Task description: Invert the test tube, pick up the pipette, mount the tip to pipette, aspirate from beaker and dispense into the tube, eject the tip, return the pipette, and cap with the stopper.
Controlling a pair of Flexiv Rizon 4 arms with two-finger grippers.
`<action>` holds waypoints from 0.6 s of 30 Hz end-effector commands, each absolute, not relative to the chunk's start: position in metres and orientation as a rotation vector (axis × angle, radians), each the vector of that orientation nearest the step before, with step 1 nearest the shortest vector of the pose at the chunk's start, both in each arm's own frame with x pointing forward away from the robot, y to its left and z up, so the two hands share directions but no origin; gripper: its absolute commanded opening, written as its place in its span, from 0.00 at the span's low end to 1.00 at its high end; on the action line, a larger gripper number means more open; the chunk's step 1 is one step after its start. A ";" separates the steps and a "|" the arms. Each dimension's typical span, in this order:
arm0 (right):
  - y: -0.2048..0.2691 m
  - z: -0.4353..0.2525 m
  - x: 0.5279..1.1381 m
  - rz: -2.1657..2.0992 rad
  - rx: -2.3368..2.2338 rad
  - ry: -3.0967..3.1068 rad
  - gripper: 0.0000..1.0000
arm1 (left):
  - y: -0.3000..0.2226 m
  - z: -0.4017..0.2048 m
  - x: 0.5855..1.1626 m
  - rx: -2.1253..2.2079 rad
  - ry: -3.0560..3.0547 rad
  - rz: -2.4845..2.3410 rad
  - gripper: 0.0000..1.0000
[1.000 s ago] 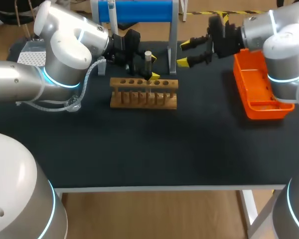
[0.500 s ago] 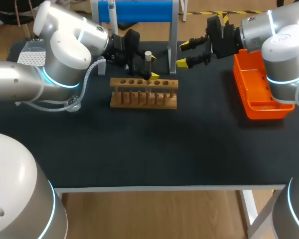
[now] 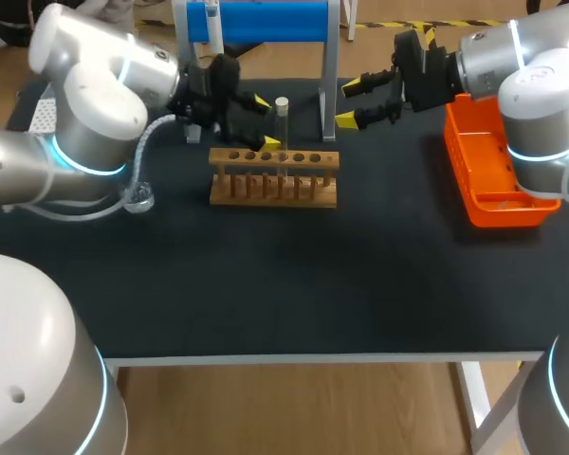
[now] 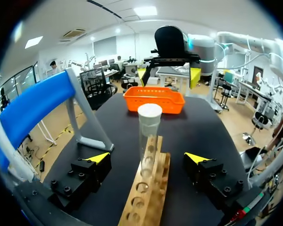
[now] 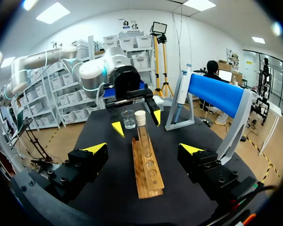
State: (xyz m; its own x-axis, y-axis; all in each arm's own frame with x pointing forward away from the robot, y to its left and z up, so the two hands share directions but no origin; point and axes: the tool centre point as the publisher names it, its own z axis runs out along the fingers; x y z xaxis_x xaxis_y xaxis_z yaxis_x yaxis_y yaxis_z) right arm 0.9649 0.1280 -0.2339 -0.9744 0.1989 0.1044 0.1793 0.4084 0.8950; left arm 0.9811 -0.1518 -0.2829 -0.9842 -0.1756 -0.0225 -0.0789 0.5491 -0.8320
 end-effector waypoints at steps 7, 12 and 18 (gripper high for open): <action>0.127 -0.233 0.965 1.658 0.351 2.627 1.00 | -0.099 -0.263 0.975 -0.364 2.575 -1.340 1.00; 0.127 -0.233 0.965 1.658 0.351 2.627 1.00 | -0.074 -0.249 0.987 -0.392 2.524 -1.283 1.00; 0.127 -0.233 0.965 1.658 0.351 2.627 1.00 | -0.060 -0.240 0.992 -0.404 2.502 -1.247 1.00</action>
State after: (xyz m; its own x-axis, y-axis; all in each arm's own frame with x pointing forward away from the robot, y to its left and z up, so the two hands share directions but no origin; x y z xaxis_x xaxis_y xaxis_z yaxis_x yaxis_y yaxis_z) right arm 0.9649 0.1280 -0.2340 -0.9744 0.1991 0.1040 0.1790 0.4084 0.8951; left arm 0.9969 -0.0646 -0.2465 -0.9081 -0.3884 -0.1565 -0.1057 0.5744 -0.8117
